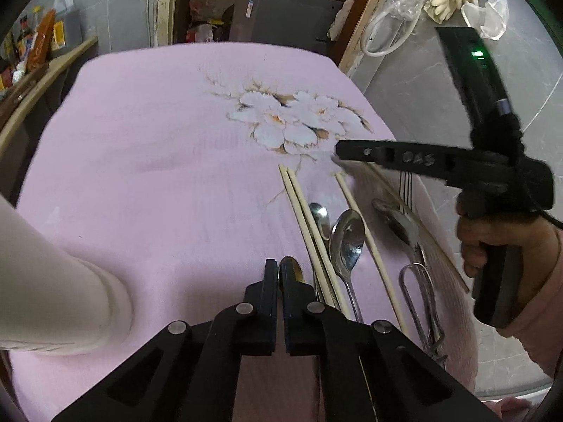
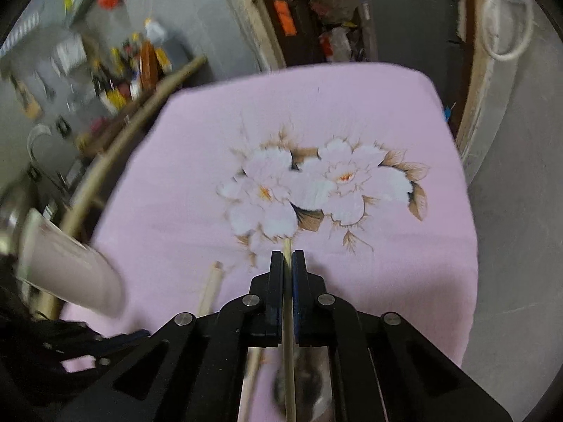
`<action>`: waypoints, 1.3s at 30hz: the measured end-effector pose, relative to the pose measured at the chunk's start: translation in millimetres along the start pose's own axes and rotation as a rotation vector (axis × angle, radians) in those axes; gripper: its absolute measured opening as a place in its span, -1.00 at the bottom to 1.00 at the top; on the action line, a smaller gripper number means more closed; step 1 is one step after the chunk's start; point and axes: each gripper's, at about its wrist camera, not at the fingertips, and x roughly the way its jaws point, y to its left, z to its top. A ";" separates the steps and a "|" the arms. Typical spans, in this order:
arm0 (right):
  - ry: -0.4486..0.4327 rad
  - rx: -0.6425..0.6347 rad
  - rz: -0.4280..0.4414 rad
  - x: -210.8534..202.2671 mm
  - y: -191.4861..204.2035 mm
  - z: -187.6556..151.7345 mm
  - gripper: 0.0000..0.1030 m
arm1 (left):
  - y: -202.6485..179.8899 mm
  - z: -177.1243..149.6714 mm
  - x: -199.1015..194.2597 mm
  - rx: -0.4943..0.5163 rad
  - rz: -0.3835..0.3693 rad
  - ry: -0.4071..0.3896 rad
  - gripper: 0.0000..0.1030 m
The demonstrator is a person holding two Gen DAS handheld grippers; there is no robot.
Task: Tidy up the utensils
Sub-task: 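Grasp a wooden chopstick with the right tool while the left tool grasps the gold spoon, then carry chopstick and gold spoon over the white basket and open both tools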
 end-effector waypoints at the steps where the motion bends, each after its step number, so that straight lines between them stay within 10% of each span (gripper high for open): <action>1: -0.026 0.032 0.019 -10.9 -0.3 -1.2 -0.91 | -0.9 -0.1 -5.5 0.006 0.009 -0.009 -0.94; 15: -0.407 0.382 0.153 -103.1 18.6 -46.9 -0.91 | 14.1 6.9 -104.7 0.028 0.081 -0.258 -0.95; 39: -0.836 0.271 0.140 -136.9 210.7 16.4 -0.91 | 151.8 45.1 -268.1 -0.089 0.225 -0.588 -0.95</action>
